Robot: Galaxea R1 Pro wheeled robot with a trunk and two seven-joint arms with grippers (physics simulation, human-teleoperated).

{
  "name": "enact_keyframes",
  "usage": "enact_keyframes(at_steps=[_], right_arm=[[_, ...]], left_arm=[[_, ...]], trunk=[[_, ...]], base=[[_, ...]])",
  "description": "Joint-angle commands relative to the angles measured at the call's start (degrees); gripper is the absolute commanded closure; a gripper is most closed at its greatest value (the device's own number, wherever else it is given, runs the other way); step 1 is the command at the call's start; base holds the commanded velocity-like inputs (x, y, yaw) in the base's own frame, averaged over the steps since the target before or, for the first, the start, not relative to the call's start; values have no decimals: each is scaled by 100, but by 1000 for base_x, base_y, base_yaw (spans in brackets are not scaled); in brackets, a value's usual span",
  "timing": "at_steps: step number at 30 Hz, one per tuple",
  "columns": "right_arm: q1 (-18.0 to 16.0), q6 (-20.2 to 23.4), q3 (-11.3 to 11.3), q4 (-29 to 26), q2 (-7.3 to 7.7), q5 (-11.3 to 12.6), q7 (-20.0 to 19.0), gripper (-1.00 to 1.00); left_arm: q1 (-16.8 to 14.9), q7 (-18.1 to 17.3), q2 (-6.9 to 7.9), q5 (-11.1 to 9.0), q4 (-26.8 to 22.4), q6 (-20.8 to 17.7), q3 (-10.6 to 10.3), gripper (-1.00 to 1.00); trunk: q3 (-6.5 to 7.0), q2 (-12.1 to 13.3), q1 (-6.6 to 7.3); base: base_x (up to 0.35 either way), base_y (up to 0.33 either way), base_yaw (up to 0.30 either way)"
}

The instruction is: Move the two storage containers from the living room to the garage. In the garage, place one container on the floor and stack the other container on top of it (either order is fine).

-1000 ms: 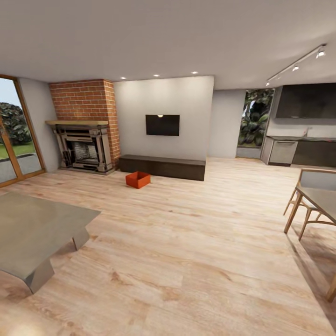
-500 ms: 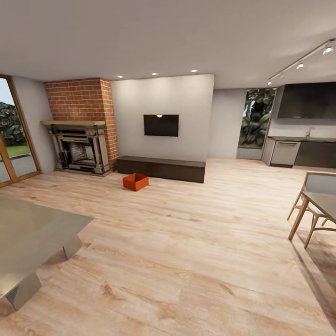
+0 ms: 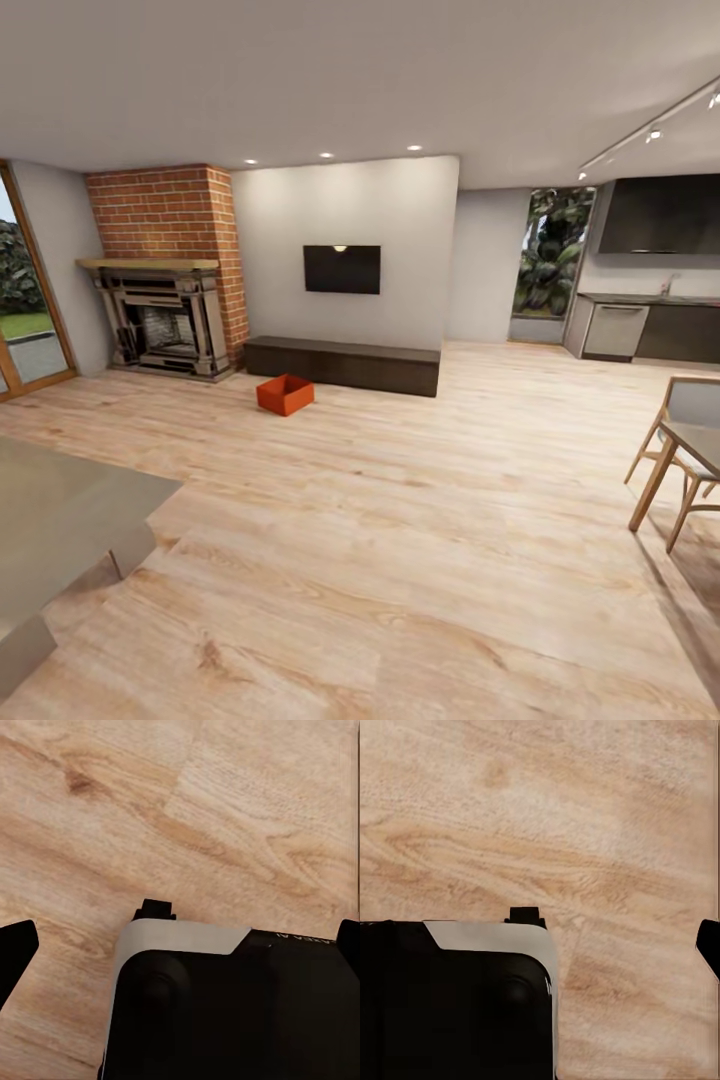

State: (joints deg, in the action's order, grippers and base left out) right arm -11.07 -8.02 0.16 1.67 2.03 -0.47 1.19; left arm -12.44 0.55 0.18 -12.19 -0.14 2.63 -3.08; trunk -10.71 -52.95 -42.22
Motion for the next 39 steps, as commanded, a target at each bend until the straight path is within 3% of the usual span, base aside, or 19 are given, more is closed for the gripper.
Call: enact_keyframes(at_steps=[1,39], right_arm=[[-7,-33,2,18,0,-6,12,-100],[-9,-45,-1,18,-13,6,12,-100]], left_arm=[[-4,4,0,-47,5,18,-35,-100],[-4,2,0,-47,5,18,-35,-100]], trunk=[[-8,-5,-4],[-8,-5,-4]], base=[[321,-88,0],[321,-88,0]])
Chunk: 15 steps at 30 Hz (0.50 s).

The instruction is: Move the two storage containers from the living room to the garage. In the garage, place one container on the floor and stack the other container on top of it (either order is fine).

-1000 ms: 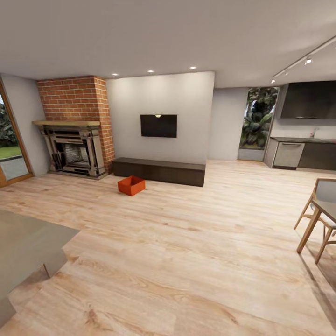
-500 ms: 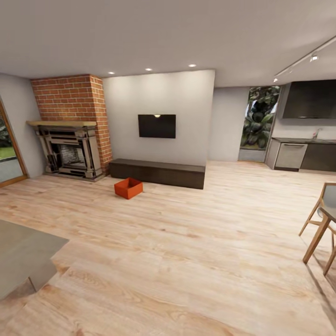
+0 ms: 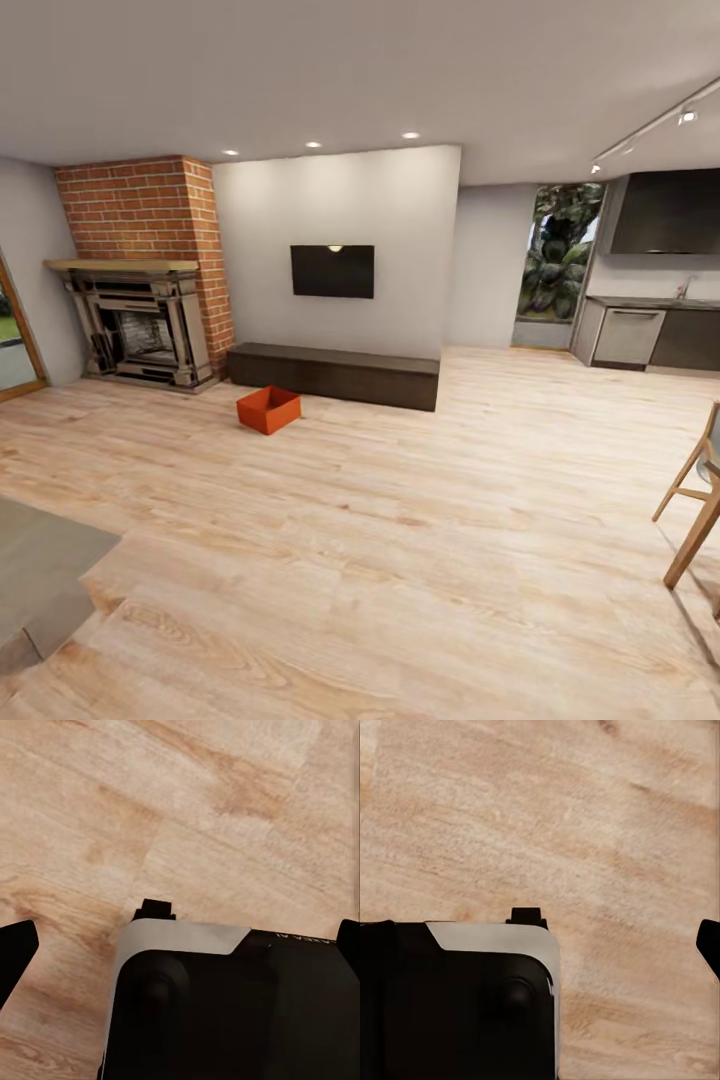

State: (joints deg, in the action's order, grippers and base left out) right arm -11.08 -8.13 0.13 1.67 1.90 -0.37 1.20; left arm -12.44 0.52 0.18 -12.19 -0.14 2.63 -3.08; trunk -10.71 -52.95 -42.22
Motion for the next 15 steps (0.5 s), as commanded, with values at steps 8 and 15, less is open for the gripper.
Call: enact_keyframes(at_steps=[8,15], right_arm=[[-9,-37,-31,18,-67,49,19,-100],[-8,-39,-37,18,-75,21,19,-100]], left_arm=[[-4,6,0,-47,5,13,-35,-100],[-4,4,0,-47,5,9,-35,-100]], trunk=[[-8,-5,-4],[-8,-5,-4]], base=[[321,-87,0],[321,-27,0]])
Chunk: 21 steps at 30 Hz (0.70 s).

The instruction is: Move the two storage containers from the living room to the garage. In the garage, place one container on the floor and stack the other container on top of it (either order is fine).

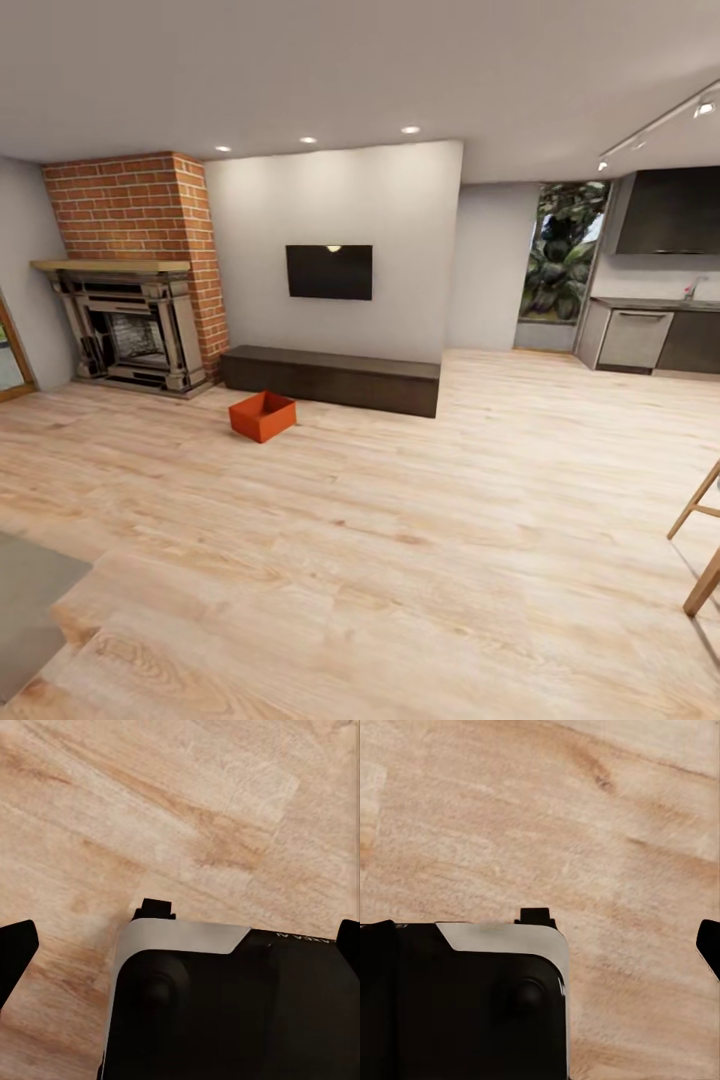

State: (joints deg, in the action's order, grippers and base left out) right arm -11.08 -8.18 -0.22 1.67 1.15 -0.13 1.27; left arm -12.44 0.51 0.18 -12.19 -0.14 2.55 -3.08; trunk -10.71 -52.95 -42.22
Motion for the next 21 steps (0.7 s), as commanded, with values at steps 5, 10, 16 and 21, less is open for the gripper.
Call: enact_keyframes(at_steps=[5,10,16,21], right_arm=[[-7,-34,-4,18,-2,-12,9,-100],[-8,-34,-4,18,-8,-13,8,-100],[-8,-36,-12,18,-2,-9,1,-100],[-8,-35,-13,18,-1,-1,-30,-100]], left_arm=[[-4,6,0,-47,5,17,-35,-100],[-4,9,1,-47,5,17,-35,-100],[-4,6,0,-47,5,3,-35,-100],[-4,3,0,-47,5,0,-35,-100]], trunk=[[-8,-5,-4],[-8,-5,-4],[-8,-5,-4],[-8,-5,-4]], base=[[321,-1,0],[321,0,0],[321,0,0],[321,0,0]])
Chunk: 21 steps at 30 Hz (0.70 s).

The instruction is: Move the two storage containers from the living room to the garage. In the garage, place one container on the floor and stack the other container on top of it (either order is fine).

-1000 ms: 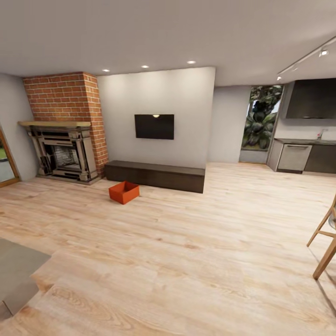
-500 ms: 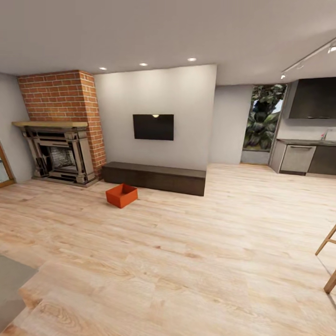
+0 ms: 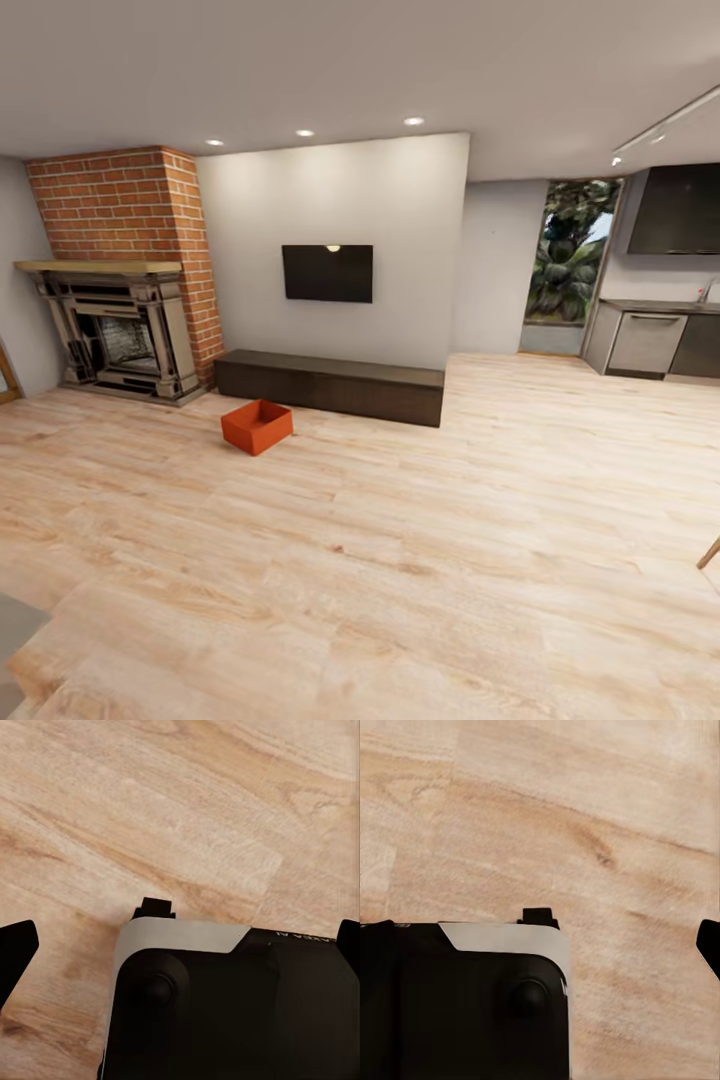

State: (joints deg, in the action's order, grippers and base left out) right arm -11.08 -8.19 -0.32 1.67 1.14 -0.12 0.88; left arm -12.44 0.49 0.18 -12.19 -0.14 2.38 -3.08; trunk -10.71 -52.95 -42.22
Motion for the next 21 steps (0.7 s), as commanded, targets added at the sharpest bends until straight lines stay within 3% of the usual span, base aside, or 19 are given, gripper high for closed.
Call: enact_keyframes(at_steps=[1,5,15,21], right_arm=[[-8,-34,-3,18,3,3,3,-100],[-8,-30,-3,18,12,25,-30,-100],[-8,-26,-12,18,9,39,-27,-100],[-8,-25,-4,18,24,14,18,-100]], left_arm=[[-4,6,0,-47,5,17,-34,-100],[-4,7,0,-47,5,17,-34,-100],[-4,9,0,-47,5,25,-34,-100],[-4,10,0,-47,5,26,-34,-100]], trunk=[[-8,-5,-4],[-8,-5,-4],[-8,-5,-4],[-8,-5,-4]], base=[[321,0,0],[321,0,48],[321,0,247],[321,0,46]])
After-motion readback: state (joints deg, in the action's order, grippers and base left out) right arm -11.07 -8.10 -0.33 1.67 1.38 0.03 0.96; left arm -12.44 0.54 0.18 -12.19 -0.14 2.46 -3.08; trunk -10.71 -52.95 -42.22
